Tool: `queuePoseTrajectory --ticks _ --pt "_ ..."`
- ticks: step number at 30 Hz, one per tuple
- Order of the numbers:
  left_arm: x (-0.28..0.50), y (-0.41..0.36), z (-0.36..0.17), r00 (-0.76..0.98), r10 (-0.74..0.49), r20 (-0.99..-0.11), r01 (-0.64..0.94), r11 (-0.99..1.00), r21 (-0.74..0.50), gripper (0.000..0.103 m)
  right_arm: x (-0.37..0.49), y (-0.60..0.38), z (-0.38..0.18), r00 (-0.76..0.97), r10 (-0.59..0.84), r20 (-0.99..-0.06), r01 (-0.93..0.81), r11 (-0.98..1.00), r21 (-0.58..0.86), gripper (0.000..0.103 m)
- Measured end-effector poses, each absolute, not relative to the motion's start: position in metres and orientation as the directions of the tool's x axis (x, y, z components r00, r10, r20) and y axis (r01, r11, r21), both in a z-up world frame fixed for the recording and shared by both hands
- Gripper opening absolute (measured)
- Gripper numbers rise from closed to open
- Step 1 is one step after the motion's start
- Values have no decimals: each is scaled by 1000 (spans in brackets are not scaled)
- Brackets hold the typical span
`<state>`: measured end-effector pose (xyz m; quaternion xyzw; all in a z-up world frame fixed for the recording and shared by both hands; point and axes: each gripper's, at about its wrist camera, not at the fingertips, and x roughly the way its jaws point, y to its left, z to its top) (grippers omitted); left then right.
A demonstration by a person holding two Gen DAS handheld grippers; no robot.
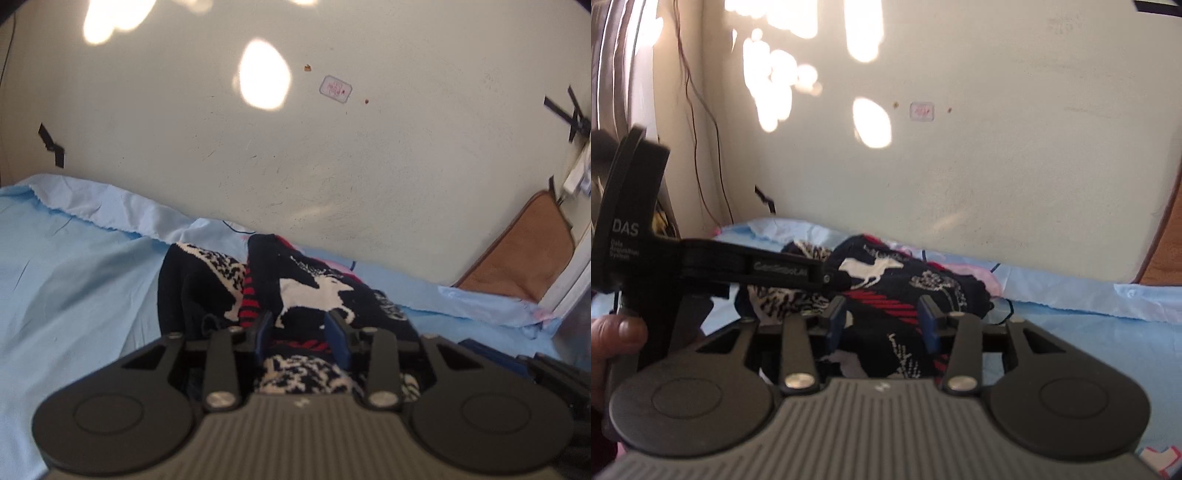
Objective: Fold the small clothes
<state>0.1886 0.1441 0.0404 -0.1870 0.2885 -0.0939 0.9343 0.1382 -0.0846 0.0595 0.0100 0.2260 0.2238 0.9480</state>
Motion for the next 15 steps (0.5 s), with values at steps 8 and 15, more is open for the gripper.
queuePoseTrajectory --ticks 8,15 --pt "118 159 71 858 -253 -448 4 874 -485 65 92 -145 57 781 429 -453 -253 881 399 64" --pt "64 138 52 851 -118 -511 -95 924 -371 93 51 -171 29 725 424 -542 -155 868 472 70"
